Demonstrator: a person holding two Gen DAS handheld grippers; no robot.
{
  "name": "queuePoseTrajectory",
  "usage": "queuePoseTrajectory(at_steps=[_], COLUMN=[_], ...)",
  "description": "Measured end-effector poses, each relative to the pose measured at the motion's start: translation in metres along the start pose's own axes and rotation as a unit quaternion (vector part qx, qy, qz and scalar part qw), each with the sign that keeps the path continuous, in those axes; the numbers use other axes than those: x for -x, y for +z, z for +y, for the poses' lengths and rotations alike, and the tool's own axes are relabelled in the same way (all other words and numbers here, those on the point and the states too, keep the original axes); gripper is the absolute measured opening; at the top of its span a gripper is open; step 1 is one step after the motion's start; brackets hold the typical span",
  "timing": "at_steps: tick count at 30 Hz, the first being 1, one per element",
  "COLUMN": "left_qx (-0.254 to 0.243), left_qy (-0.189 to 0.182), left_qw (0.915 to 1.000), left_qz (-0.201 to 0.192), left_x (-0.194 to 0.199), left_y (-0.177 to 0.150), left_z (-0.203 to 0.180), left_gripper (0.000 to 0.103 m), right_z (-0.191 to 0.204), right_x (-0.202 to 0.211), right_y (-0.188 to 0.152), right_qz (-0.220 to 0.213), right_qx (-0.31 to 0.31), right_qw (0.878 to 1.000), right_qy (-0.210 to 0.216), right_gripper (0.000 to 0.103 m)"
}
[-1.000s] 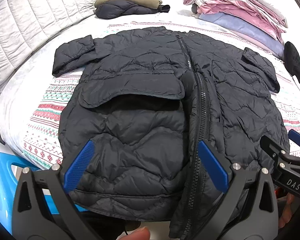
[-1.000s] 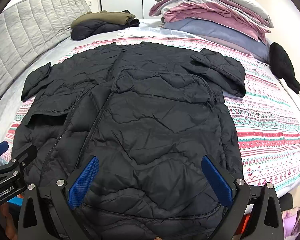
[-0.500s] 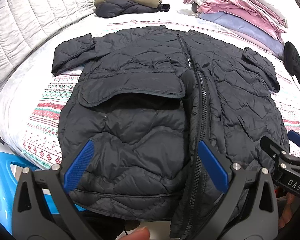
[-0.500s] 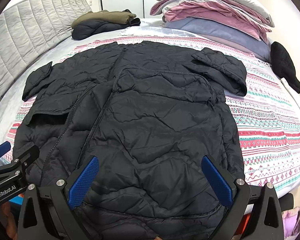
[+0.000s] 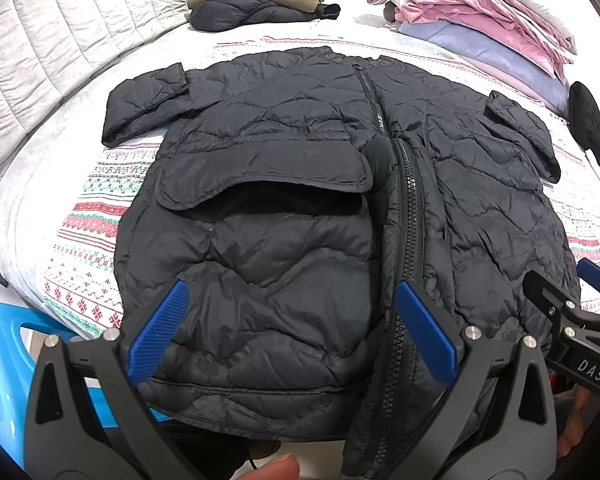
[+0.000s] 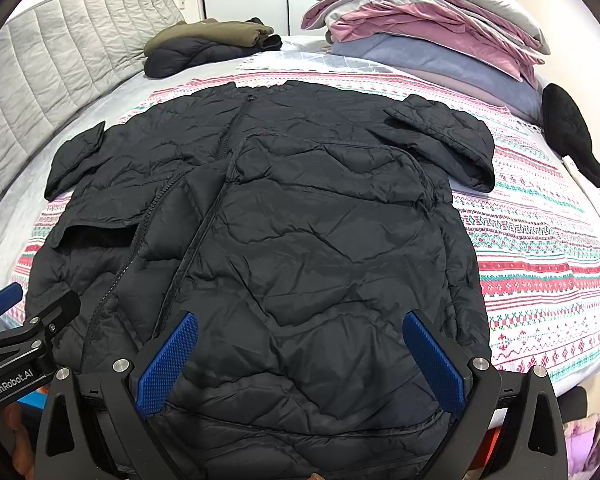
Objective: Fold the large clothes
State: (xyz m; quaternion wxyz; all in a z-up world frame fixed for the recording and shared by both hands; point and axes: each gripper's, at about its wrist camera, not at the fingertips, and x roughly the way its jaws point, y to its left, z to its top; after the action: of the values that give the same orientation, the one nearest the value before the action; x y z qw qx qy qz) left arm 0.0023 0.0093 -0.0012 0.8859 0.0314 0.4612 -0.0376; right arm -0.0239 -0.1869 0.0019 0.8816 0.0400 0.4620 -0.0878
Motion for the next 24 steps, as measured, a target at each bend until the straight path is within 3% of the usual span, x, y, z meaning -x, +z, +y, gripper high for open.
queuePoseTrajectory(at_steps=[24], left_qx=[-0.005], left_qy=[-0.019], left_qw=[0.9998], left_qz=[-0.006], left_x=[-0.0023], left_y=[0.0002], left_z=[0.0013], left_gripper=[0.103], right_z=[-0.0002], right_x=[-0.0002], right_y=[-0.0001], right_qz=[0.001], right_qx=[-0.003], right_qw=[1.0], right_qy=[-0.005], right_gripper=[0.103])
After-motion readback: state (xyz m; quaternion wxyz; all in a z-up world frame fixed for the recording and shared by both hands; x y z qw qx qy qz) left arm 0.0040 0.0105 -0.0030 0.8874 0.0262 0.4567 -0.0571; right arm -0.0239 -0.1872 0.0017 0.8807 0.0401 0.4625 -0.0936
